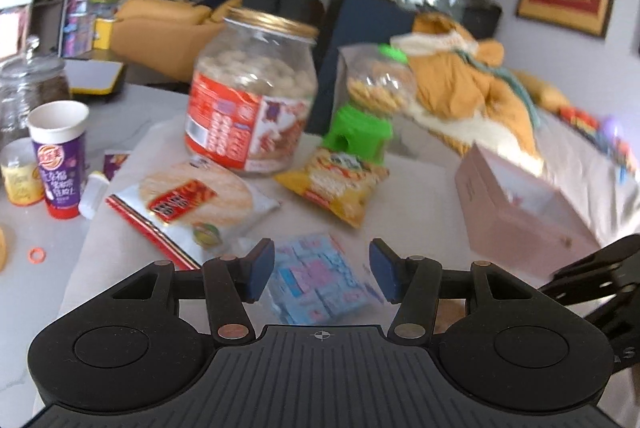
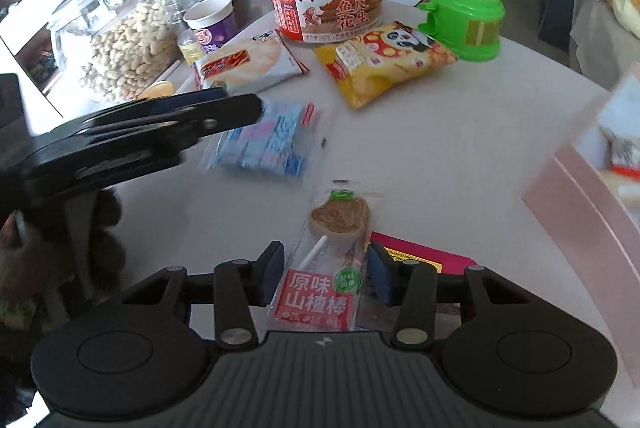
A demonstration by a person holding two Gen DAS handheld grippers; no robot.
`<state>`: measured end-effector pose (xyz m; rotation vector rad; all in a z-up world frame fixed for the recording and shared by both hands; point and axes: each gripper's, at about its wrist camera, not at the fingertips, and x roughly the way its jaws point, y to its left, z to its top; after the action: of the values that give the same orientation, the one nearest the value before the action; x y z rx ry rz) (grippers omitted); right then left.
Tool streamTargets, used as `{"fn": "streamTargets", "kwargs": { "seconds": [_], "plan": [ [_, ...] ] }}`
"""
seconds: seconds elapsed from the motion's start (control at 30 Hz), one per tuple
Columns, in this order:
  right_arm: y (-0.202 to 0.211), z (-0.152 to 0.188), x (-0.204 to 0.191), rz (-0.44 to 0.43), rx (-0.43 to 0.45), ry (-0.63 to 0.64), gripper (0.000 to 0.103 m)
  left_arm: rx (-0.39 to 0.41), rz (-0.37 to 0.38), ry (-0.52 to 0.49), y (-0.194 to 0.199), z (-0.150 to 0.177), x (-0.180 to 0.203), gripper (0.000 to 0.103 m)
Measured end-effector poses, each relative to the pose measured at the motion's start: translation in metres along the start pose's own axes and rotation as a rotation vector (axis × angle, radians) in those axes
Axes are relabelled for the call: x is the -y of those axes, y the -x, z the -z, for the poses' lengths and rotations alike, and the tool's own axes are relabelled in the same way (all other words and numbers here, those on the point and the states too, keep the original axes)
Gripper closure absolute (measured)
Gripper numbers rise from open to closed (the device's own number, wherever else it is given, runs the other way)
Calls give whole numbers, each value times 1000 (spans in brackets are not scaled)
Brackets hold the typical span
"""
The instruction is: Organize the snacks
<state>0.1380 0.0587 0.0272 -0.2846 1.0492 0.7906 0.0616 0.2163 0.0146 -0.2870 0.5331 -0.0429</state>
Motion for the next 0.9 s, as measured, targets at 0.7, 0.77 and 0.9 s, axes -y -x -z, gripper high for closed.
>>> {"fn": "streamTargets", "kwargs": {
  "seconds": [0.7,0.77,0.9],
  "plan": [
    [62,127,68,120,293,-74,18,-246,-187,-380,-152,-75,60,26],
    [62,132,70,119,307,-81,15,-267,-195,-326,-159,-76,56,24],
    [61,135,71,114,313,-88,15,-277,-181,-212,-156,-79,45,31]
  ]
}}
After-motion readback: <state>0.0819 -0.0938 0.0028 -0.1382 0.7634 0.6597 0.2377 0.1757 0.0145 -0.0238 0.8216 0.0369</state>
